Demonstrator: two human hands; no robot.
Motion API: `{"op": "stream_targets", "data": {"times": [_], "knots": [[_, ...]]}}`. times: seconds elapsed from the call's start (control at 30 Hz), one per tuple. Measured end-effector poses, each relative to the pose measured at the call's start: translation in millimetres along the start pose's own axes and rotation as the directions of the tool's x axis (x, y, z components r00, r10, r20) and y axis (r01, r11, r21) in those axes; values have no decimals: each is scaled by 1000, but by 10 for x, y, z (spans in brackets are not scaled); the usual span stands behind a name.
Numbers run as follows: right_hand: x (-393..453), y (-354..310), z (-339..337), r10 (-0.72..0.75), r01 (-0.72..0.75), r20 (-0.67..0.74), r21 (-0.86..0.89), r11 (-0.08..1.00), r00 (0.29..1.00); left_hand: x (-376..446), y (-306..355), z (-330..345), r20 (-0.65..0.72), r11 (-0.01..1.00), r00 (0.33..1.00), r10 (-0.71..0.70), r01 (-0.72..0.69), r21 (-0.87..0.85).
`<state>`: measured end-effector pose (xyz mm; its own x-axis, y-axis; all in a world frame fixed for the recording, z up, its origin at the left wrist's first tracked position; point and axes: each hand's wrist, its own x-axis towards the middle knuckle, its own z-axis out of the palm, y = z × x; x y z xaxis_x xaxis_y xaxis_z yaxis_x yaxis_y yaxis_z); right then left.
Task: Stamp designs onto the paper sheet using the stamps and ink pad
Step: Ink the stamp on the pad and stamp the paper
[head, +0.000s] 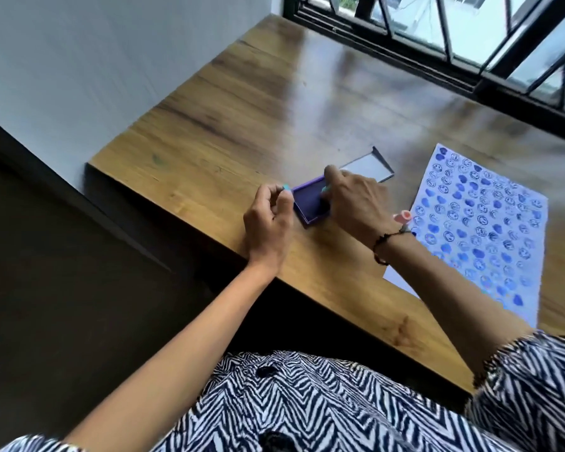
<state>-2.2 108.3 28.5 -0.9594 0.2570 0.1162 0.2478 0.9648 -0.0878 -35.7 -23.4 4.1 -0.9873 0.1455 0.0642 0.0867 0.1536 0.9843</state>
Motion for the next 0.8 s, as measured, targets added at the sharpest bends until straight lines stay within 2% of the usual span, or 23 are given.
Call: {"op": "stream_targets", "data": {"times": [0.13,0.47,0.8], "knots": [[-48,-158,9,-89,89,8,0,996,996,21,-19,2,1,1000,1000,-6,6,5],[-71,-181,-5,-189,189,31,4,982,982,11,-28,7,8,1000,1000,-1,1,2],[38,-200,-30,-176,175,28,50,983,984,6,-47,2,-4,999,1000,25,-24,38]]}}
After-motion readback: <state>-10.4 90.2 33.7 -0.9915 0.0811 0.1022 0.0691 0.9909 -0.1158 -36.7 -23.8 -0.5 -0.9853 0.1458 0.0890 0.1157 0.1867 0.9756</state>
